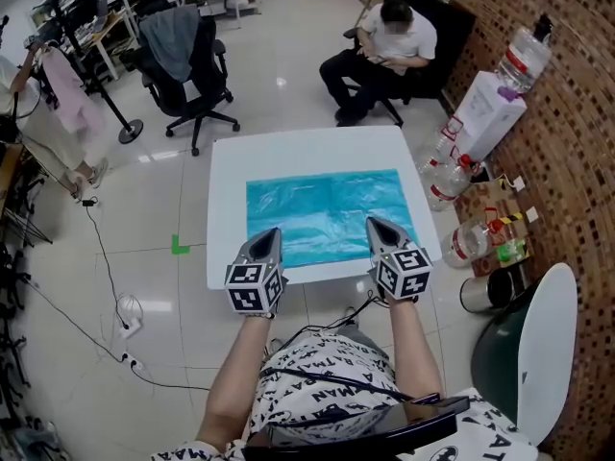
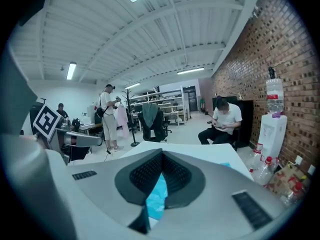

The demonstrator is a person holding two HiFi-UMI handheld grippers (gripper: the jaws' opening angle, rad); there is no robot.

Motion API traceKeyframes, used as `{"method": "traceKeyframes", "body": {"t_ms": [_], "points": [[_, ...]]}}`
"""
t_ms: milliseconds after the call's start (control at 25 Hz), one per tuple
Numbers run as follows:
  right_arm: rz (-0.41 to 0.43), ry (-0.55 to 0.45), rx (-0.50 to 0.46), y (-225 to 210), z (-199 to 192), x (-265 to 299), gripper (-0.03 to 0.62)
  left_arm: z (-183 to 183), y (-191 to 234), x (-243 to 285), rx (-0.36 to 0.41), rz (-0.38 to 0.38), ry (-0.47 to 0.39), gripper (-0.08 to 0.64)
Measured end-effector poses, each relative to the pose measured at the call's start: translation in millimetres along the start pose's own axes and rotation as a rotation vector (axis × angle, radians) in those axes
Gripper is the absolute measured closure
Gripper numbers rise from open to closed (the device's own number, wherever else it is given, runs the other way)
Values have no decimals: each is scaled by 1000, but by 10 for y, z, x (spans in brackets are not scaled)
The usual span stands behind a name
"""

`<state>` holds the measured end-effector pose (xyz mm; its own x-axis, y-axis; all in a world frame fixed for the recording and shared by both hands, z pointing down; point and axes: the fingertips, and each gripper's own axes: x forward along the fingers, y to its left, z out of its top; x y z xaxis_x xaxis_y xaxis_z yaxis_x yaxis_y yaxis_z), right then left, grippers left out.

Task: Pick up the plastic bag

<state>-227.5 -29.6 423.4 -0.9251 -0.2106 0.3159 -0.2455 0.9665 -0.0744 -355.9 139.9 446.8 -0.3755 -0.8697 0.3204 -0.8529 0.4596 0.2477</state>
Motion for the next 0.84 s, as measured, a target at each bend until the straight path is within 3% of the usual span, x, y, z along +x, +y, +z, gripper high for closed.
{"method": "traceKeyframes", "body": {"t_ms": [840], "points": [[-13, 3, -4, 8, -3, -37, 592, 52, 50, 21, 19, 4, 3, 560]]}}
